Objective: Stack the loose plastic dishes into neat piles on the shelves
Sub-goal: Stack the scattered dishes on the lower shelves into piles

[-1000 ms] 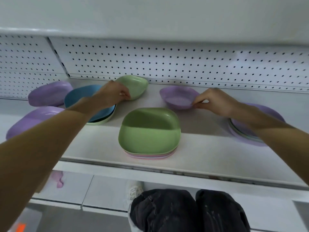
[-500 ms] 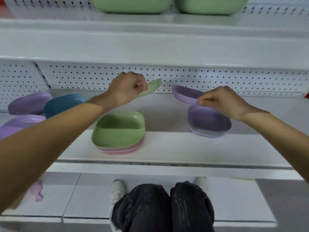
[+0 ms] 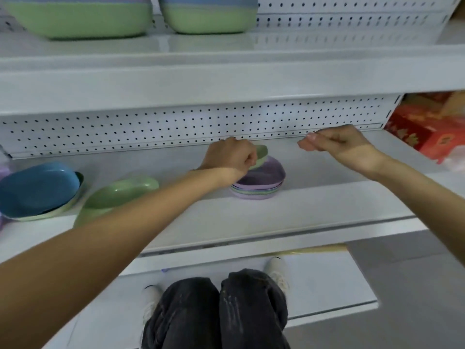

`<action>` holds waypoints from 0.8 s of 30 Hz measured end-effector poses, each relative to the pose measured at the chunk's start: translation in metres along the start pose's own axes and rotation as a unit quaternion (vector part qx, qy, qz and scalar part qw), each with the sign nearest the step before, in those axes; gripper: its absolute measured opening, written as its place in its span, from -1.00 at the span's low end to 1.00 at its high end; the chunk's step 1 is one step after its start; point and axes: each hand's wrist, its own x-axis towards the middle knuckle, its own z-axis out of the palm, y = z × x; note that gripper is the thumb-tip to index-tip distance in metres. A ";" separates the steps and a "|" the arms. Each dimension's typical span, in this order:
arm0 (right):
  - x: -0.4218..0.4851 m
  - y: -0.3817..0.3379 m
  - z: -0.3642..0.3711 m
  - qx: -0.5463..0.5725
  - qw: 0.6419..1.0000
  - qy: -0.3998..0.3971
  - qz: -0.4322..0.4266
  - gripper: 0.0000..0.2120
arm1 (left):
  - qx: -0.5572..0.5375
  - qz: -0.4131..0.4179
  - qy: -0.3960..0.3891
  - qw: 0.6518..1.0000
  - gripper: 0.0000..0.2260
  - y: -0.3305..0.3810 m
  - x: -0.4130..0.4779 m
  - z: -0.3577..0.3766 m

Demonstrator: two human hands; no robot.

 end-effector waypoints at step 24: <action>0.023 0.031 0.056 -0.196 0.963 -0.177 0.044 -0.21 | 0.016 0.059 -0.263 0.963 -0.23 -0.052 0.010 0.039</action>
